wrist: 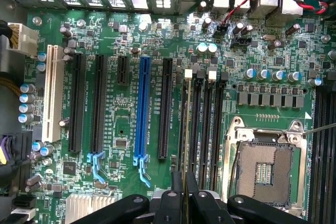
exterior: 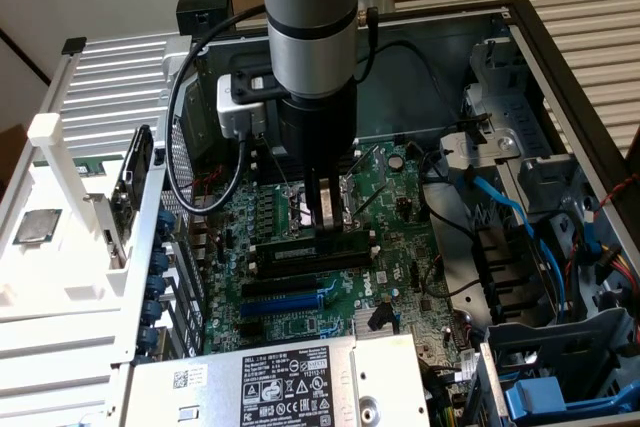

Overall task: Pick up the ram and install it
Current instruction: 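Insert the ram into the slot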

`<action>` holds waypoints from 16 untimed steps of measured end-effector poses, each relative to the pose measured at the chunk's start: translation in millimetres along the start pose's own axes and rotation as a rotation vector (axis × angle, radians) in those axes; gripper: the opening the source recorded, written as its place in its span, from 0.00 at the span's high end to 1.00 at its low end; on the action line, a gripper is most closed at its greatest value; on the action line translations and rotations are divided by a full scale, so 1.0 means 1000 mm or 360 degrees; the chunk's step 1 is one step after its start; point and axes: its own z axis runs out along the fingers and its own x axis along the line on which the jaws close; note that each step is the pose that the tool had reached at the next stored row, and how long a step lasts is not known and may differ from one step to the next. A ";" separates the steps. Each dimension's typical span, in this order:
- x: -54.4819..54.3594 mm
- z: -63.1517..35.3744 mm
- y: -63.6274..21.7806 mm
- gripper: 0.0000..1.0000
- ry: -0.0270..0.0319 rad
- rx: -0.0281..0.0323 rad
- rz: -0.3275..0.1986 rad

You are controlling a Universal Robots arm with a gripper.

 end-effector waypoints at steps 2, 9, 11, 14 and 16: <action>0.000 0.0002 0.0001 0.87 0.00004 0.00001 0.0000; 0.000 0.0004 0.0001 0.87 0.00010 0.00000 -0.0001; 0.000 0.0004 0.0001 0.87 0.00011 -0.00001 -0.0001; 0.000 0.0006 0.0001 0.87 0.00017 -0.00002 -0.0001; 0.000 0.0008 0.0001 0.87 0.00023 -0.00001 -0.0001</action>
